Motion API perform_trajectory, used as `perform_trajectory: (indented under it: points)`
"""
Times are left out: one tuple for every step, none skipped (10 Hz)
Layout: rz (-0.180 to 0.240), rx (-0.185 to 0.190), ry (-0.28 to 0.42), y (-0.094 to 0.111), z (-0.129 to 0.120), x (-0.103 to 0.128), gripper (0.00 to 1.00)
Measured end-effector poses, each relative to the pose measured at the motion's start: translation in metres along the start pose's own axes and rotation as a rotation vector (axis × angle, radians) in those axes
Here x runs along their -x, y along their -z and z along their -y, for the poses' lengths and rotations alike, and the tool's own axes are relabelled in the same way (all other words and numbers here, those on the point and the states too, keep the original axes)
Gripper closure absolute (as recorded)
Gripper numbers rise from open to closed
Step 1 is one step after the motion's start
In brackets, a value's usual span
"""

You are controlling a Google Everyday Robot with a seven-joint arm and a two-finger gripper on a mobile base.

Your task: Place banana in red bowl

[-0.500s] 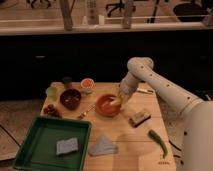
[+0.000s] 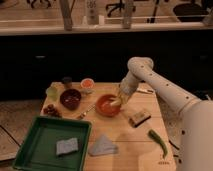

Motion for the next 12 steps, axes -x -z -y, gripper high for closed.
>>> perform_trajectory:
  points:
    - [0.001,0.002,0.001,-0.0008,-0.0003,-0.0001,0.72]
    - [0.004,0.003,0.001,-0.0003,-0.0017,-0.0013,0.68]
    - [0.006,0.006,0.003,-0.0006,-0.002,-0.0011,0.7]
    - [0.009,0.01,0.007,-0.0014,-0.0022,-0.0005,0.73]
    - [0.013,0.011,0.014,-0.0022,-0.0007,0.0011,0.75]
    - [0.016,0.015,0.017,-0.0029,-0.0014,0.0006,0.76]
    - [0.018,0.016,0.018,-0.0027,-0.0017,0.0004,0.76]
    - [0.022,0.022,0.025,-0.0034,-0.0029,-0.0001,0.73]
    - [0.025,0.027,0.035,-0.0039,-0.0034,-0.0001,0.67]
    - [0.027,0.027,0.037,-0.004,-0.0031,0.0002,0.58]
    - [0.029,0.03,0.037,-0.0044,-0.0038,0.0001,0.54]
    - [0.032,0.032,0.038,-0.0046,-0.0047,0.0,0.55]
